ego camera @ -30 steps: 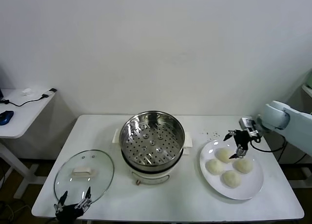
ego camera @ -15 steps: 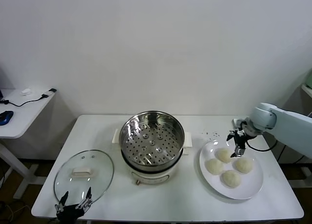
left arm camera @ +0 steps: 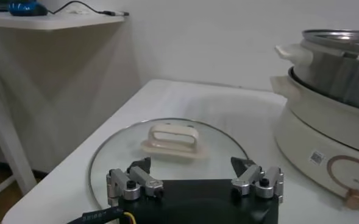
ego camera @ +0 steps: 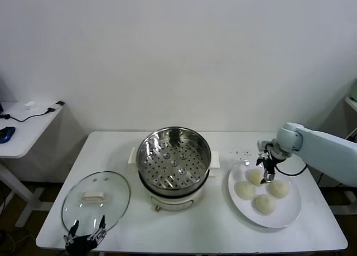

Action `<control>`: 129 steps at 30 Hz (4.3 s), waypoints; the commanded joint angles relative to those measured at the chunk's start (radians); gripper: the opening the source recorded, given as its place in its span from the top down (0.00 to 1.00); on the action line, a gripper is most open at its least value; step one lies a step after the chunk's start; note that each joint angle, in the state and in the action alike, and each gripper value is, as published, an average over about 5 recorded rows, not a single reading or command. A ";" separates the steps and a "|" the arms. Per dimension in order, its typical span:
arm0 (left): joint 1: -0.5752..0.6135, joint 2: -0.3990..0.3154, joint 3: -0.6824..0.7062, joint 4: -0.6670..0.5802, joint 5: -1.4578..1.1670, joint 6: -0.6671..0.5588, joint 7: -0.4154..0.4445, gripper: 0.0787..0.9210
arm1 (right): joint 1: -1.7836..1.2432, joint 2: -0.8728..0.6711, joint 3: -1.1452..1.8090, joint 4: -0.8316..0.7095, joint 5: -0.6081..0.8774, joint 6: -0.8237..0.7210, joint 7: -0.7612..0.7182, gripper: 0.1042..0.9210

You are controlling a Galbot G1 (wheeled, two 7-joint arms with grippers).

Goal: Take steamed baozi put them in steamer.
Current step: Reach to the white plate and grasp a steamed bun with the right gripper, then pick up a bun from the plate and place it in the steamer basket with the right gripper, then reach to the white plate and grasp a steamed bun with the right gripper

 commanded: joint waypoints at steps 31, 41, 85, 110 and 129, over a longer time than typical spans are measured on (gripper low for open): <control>0.008 -0.001 0.006 -0.012 0.004 -0.011 -0.027 0.12 | 0.642 0.108 -0.215 0.075 0.191 0.272 -0.191 0.40; 0.030 -0.005 0.028 -0.062 0.018 0.002 -0.030 0.12 | 0.742 0.318 -0.213 0.334 0.263 0.531 -0.178 0.36; -0.005 -0.005 0.006 -0.048 0.016 0.005 -0.037 0.12 | 0.222 0.746 -0.079 -0.298 -0.476 0.932 0.017 0.33; -0.027 -0.013 -0.009 -0.053 0.016 0.009 -0.037 0.12 | 0.818 0.227 -0.524 0.028 0.385 0.525 -0.148 0.12; -0.045 -0.018 -0.014 -0.044 0.021 -0.003 -0.036 0.12 | 0.604 -0.125 -0.687 0.531 0.408 -0.034 0.191 0.12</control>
